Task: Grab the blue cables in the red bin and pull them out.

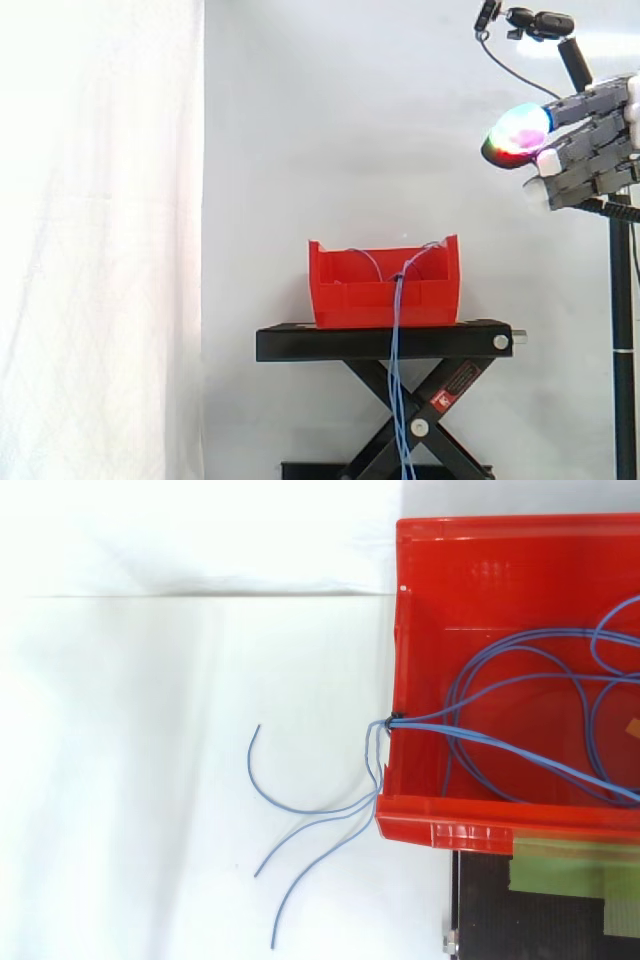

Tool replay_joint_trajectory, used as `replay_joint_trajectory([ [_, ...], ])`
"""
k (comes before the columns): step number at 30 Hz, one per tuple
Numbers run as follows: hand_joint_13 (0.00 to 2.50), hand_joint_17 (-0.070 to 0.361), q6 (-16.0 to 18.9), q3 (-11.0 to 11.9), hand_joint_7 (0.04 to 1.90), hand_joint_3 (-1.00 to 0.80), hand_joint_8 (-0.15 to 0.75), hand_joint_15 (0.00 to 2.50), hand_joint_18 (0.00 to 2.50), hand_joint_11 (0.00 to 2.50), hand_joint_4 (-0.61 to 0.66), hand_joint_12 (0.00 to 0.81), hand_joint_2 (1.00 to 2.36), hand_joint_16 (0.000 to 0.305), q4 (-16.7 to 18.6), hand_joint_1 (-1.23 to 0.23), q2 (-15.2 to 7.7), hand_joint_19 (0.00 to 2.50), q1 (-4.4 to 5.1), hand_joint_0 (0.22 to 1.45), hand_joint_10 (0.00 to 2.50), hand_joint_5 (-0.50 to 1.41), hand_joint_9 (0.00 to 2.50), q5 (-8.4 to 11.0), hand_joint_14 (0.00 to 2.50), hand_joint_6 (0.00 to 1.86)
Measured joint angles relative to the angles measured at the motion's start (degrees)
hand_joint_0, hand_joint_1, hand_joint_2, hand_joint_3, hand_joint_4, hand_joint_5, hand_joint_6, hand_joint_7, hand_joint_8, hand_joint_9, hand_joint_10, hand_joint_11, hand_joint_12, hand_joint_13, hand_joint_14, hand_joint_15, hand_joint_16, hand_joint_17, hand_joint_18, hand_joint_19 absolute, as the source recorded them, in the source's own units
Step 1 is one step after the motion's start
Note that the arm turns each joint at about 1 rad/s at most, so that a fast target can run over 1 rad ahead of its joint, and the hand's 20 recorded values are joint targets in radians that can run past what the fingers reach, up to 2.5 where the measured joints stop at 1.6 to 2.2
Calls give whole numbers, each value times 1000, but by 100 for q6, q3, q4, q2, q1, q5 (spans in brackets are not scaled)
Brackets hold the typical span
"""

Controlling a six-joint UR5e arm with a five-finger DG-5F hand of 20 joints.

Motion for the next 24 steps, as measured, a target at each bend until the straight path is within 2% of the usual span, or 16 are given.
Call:
replay_joint_trajectory([
  [3, 201, 122, -139, -2, 280, -1000, 231, 84, 34, 158, 140, 343, 1000, 54, -32, -870, -9, 80, 2, 679, 5, 313, 389, 106, 3, 8],
  [8, 203, 121, -778, -1, 282, -1000, 232, 88, 34, 160, 142, 343, 1000, 54, -6, -868, -75, 76, 37, 681, 5, 318, 392, 540, 4, 8],
  [13, 202, 121, -1399, -1, 281, -1000, 233, 88, 34, 169, 143, 342, 1000, 54, 256, -868, -116, 85, 70, 683, 5, 323, 396, 668, 3, 8],
  [18, 203, 120, -1415, -4, 278, -1000, 236, 96, 35, 163, 144, 343, 1000, 53, 419, -866, -257, 76, 74, 685, 5, 326, 404, 677, 4, 8],
  [24, 205, 120, -1470, -6, 279, -1000, 239, 97, 36, 175, 146, 343, 1000, 53, 560, -867, -293, 87, 93, 688, 6, 341, 417, 699, 4, 9],
])
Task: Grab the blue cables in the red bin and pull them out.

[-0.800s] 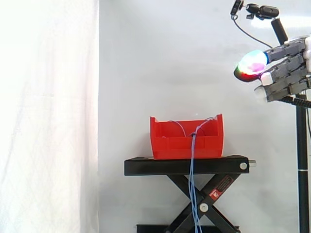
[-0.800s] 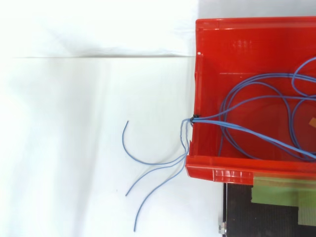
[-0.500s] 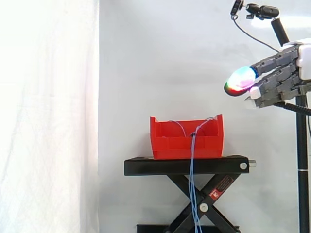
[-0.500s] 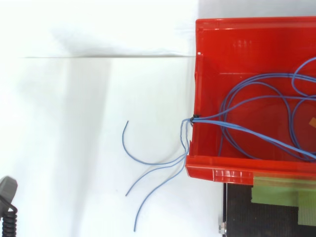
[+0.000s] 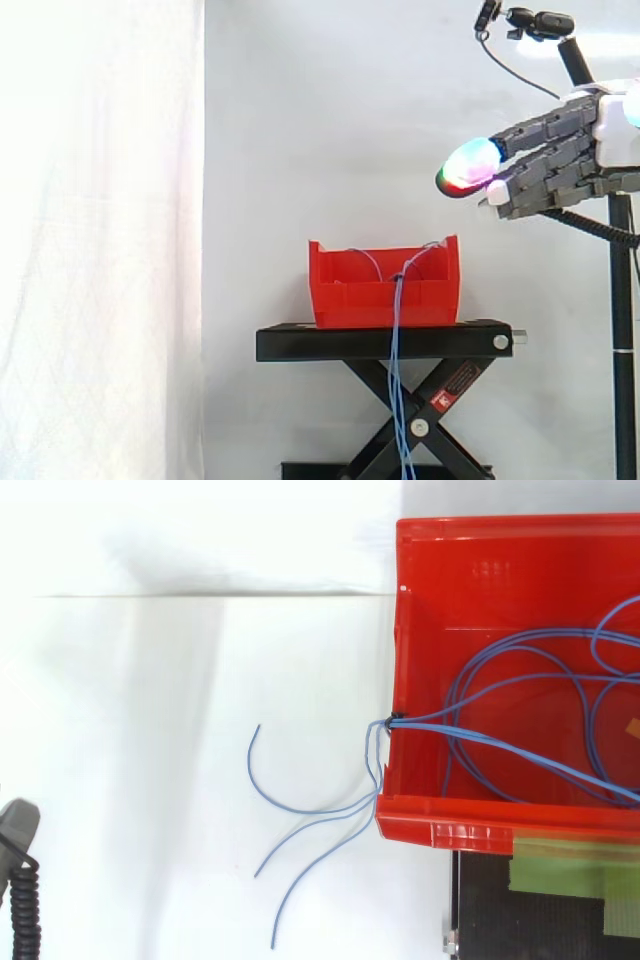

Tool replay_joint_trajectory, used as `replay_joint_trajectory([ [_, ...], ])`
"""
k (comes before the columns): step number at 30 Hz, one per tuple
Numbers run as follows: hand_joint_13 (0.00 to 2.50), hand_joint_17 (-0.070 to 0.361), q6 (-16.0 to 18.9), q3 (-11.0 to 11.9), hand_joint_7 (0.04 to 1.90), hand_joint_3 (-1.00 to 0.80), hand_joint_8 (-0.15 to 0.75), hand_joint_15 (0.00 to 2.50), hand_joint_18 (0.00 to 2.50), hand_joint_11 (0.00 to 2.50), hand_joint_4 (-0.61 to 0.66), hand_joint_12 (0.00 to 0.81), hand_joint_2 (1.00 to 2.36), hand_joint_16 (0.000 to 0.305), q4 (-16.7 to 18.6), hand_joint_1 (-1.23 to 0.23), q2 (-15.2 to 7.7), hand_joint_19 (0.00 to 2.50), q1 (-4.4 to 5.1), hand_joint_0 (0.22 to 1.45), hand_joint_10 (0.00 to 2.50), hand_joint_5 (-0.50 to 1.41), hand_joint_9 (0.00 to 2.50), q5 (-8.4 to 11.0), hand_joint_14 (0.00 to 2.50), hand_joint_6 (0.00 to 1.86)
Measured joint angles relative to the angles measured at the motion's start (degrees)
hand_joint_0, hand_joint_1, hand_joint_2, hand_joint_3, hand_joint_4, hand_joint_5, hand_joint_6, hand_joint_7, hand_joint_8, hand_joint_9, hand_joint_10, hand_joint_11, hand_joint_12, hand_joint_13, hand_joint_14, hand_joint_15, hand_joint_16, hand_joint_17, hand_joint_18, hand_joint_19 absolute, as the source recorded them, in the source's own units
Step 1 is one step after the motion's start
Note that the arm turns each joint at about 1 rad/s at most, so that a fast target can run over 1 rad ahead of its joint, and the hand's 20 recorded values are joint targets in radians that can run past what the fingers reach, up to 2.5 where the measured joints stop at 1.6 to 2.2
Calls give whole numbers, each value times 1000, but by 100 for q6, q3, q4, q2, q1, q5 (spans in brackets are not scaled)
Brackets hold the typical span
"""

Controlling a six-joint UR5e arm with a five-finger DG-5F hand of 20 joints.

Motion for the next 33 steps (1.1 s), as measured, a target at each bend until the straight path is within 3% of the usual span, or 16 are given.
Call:
replay_joint_trajectory([
  [5, 167, 123, -484, 4, 304, -1000, 241, 89, 0, 183, 169, 348, 1000, 55, -132, -877, 27, 75, -2, 678, 6, 413, 412, -2, 3, 9],
  [11, 76, 126, -1235, 4, 484, -1000, 240, 100, 0, 221, 228, 352, 1000, 56, -394, -874, 22, 83, 3, 670, 7, 547, 368, 50, 3, 12],
  [15, 67, 129, -1861, 5, 590, -1000, 245, 95, 0, 216, 258, 353, 1000, 57, -81, -872, -346, 73, 3, 657, 7, 657, 364, 323, 3, 10],
  [20, 66, 129, -2596, 5, 662, -1000, 249, 89, 0, 225, 248, 353, 1000, 57, 352, -905, -770, 65, -12, 657, 7, 711, 365, 285, 3, 7],
  [25, 71, 127, -3382, 3, 727, -1000, 244, 91, 0, 235, 226, 350, 1000, 57, 569, -966, -866, 54, -28, 674, 8, 709, 362, 139, 3, 4],
  [33, 71, 125, -4635, 5, 742, -1000, 230, 91, 0, 240, 181, 344, 1000, 56, 816, -1029, -878, 42, -55, 692, 8, 650, 334, 129, 3, 0],
])
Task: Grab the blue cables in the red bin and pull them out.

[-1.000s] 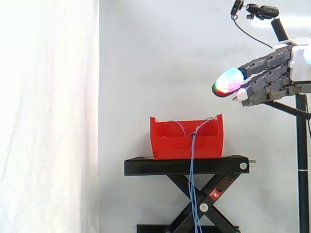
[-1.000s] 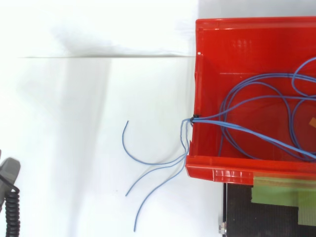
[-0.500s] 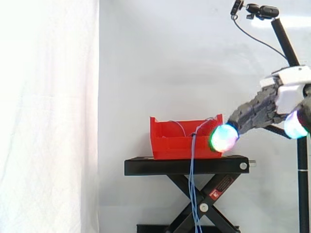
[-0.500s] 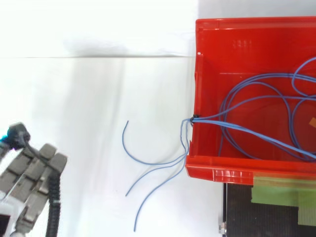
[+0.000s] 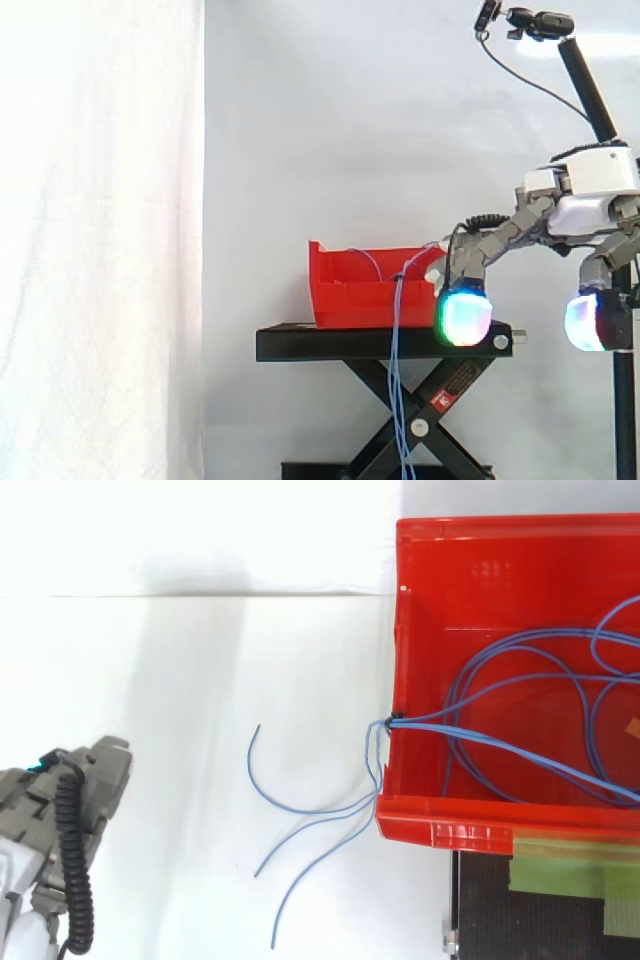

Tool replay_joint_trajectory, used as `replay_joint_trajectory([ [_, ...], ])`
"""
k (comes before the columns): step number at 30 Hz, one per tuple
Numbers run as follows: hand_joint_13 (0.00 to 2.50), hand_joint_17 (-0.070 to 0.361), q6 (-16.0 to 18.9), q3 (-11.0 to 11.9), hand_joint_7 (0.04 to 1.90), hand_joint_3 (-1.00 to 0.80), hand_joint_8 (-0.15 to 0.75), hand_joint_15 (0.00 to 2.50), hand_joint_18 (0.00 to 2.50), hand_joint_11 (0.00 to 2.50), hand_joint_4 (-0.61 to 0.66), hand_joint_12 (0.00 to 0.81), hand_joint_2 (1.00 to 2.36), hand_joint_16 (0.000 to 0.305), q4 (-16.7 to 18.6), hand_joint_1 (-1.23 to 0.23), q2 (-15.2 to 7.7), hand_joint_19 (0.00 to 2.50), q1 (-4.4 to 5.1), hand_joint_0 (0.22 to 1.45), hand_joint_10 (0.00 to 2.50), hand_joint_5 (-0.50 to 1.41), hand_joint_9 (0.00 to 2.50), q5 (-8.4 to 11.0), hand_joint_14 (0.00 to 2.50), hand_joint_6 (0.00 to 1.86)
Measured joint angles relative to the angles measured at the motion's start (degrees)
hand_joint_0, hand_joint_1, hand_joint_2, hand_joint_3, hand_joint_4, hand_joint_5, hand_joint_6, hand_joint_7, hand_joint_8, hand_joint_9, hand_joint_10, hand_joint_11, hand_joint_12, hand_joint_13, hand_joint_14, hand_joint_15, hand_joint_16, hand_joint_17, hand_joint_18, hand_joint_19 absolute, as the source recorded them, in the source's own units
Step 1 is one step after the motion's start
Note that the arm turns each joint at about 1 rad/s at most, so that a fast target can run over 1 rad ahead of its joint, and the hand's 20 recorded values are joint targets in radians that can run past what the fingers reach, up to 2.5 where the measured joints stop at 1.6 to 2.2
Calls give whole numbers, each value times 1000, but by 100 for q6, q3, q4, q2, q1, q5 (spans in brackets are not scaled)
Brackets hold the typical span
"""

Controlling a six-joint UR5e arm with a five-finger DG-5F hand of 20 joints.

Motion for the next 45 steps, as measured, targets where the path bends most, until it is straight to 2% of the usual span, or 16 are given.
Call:
replay_joint_trajectory([
  [10, 69, 123, -1482, 0, 740, -1000, 219, 83, 0, 254, 112, 337, 1000, 55, 585, -1062, -3, 42, 8, 713, 8, 650, 342, 4, 2, 36],
  [13, 73, 122, -1942, 0, 723, -1000, 221, 87, 0, 277, 104, 338, 1000, 54, 674, -1062, -3, 45, 24, 714, 9, 639, 352, 13, 2, 113],
  [16, 108, 119, -2403, 1, 689, -1000, 229, 94, 0, 421, 87, 338, 1000, 53, 718, -1062, -28, 50, 42, 713, 13, 619, 433, 47, 3, 199],
  [18, 133, 118, -2727, 1, 681, -1000, 228, 106, 0, 554, 69, 337, 1000, 53, 730, -1058, -63, 60, 49, 713, 16, 584, 493, 77, 4, 170],
  [19, 171, 119, -2866, 1, 733, -1000, 230, 91, 0, 568, 70, 341, 1000, 53, 736, -1070, -82, 40, 51, 712, 17, 616, 518, 95, 3, 76],
  [21, 207, 117, -3191, 1, 737, -1000, 229, 113, 31, 622, 63, 343, 1000, 52, 761, -1058, -143, 74, 53, 713, 18, 604, 528, 135, 4, 31],
  [27, 340, 113, -4120, 1, 712, -1000, 236, 230, 159, 911, 61, 347, 1000, 50, 1162, -1052, -305, 134, 52, 714, 23, 581, 620, 181, 9, 3],
  [34, 471, 109, -5161, 1, 699, -1000, 239, 380, 258, 1185, 68, 355, 1000, 49, 1445, -1047, -330, 206, 34, 716, 18, 579, 721, 169, 14, 4],
  [37, 628, 94, -5615, 1, 649, -1000, 242, 548, 436, 1206, 66, 351, 1000, 42, 1588, -1045, -331, 364, 21, 719, 18, 543, 723, 160, 21, 6],
  [41, 688, 90, -6205, 2, 629, -1000, 240, 680, 464, 1240, 51, 346, 1000, 40, 1670, -1037, -359, 395, 16, 723, 18, 507, 721, 161, 24, 7],
  [43, 698, 90, -6405, 2, 623, -1000, 240, 704, 469, 1253, 54, 347, 1000, 40, 1674, -1038, -432, 387, 12, 723, 17, 507, 720, 158, 24, 7],
  [45, 711, 89, -6427, 3, 614, -1000, 238, 725, 469, 1256, 51, 345, 1000, 39, 1687, -1037, -547, 395, 7, 723, 17, 507, 717, 145, 25, 7],
])
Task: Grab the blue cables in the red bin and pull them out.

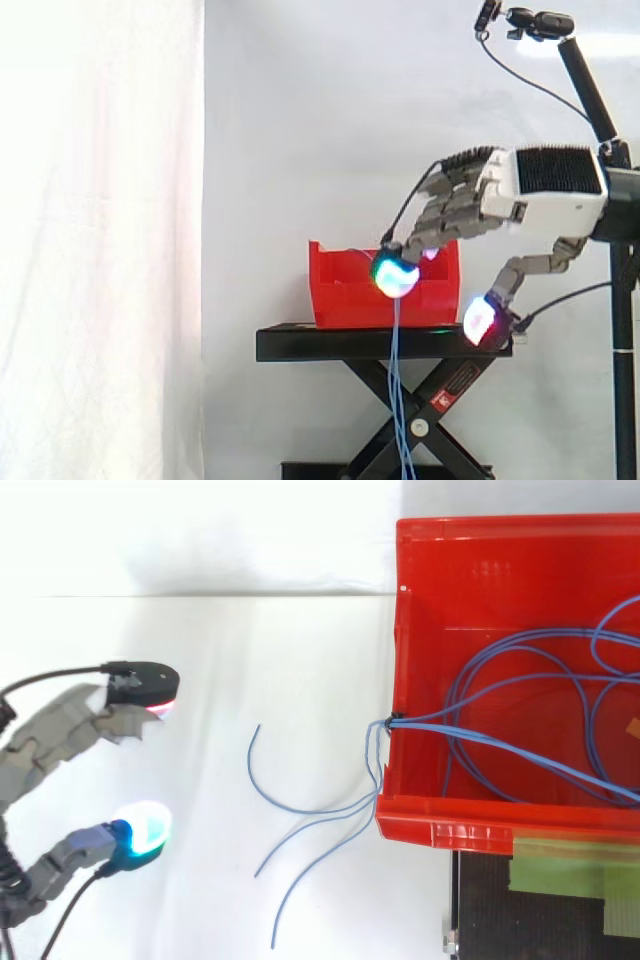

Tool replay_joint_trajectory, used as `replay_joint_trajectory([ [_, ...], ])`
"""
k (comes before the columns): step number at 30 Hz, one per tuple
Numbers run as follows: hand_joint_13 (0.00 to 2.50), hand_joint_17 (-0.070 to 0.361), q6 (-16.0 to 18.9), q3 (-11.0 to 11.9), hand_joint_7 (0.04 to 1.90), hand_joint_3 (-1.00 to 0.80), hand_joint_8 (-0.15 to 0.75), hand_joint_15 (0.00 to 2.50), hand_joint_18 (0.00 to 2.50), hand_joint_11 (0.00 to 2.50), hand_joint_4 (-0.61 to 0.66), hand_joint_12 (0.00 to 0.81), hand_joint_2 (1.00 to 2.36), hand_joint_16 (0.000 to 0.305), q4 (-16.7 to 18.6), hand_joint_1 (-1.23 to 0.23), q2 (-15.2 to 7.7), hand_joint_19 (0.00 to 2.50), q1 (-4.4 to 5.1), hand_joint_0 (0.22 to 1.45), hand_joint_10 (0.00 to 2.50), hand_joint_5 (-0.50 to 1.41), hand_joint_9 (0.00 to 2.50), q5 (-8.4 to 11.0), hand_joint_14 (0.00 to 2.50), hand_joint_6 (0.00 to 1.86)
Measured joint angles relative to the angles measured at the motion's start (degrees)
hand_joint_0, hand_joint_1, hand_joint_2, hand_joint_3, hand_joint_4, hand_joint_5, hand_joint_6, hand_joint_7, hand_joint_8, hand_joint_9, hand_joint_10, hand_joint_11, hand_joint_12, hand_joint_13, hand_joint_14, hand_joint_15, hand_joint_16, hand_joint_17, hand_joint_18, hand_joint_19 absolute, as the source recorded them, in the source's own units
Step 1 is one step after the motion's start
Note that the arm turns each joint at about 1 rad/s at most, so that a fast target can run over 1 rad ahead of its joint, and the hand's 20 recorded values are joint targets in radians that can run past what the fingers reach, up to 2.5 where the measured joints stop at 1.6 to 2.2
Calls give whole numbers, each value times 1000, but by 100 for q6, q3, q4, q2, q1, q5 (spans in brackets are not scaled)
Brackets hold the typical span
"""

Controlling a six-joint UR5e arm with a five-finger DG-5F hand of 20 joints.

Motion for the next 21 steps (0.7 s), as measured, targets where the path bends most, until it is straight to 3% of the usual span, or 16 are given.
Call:
replay_joint_trajectory([
  [4, 709, 89, 234, 4, 611, -1000, 239, 729, 461, 1221, 58, 348, 1000, 39, 92, -1037, -169, 393, -8, 724, 17, 506, 703, -27, 24, 7],
  [9, 695, 89, 343, 5, 601, -1000, 236, 713, 445, 1219, 57, 351, 1000, 40, 77, -1032, -216, 400, -26, 724, 17, 504, 699, -36, 23, 8],
  [15, 678, 91, 166, 7, 591, -1000, 234, 702, 435, 1217, 58, 352, 1000, 41, -179, -1030, -264, 406, -148, 726, 17, 503, 691, -72, 23, 8],
  [21, 673, 93, -132, 7, 592, -1000, 234, 695, 433, 1222, 52, 351, 1000, 41, -331, -1025, -279, 420, -300, 730, 18, 503, 696, -228, 25, 8],
])
